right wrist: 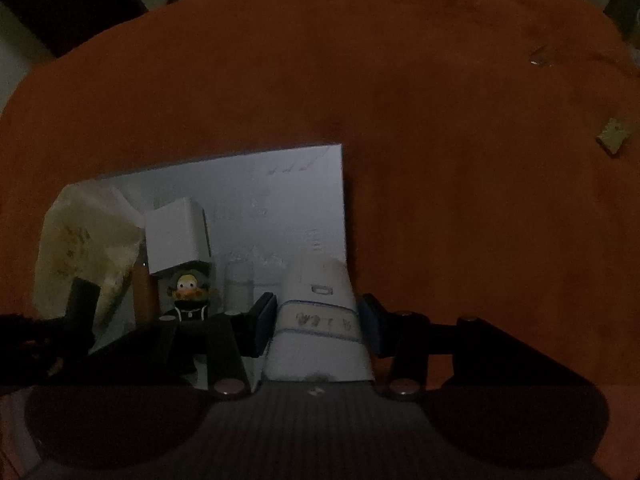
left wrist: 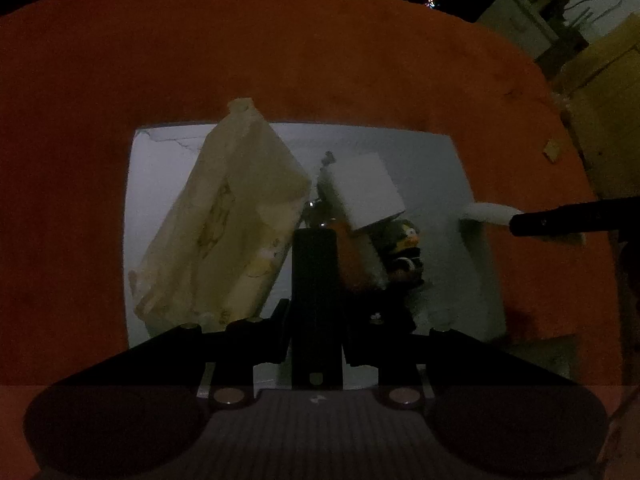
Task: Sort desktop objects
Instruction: 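Lift the white remote control with the right tool toward the box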
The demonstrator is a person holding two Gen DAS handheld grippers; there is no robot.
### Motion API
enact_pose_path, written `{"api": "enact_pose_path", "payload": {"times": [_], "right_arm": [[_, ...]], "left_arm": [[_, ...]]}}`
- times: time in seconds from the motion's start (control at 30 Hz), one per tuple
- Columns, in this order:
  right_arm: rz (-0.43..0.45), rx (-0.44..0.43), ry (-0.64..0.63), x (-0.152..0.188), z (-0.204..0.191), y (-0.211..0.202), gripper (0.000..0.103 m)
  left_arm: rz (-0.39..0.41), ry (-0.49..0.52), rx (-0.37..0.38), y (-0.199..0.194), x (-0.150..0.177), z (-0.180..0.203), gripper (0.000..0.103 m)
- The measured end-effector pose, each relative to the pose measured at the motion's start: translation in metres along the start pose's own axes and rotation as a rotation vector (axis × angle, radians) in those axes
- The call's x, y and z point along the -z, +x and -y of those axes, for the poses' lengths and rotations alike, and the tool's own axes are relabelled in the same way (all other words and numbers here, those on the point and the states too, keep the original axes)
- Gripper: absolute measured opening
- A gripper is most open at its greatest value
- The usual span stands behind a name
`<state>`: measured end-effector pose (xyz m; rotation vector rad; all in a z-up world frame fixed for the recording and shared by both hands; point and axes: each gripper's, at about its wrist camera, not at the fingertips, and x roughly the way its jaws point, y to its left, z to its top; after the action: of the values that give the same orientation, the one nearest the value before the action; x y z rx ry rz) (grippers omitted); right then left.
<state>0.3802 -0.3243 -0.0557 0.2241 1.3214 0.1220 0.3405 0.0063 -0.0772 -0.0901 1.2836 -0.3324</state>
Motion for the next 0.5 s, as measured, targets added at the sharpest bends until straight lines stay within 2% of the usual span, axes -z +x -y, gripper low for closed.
{"api": "enact_pose_path", "payload": {"times": [0.5], "right_arm": [[0.019, -0.088, 0.004, 0.005, -0.010, -0.032, 0.048]], "left_arm": [[0.015, -0.015, 0.054, -0.020, 0.005, -0.001, 0.021]]}}
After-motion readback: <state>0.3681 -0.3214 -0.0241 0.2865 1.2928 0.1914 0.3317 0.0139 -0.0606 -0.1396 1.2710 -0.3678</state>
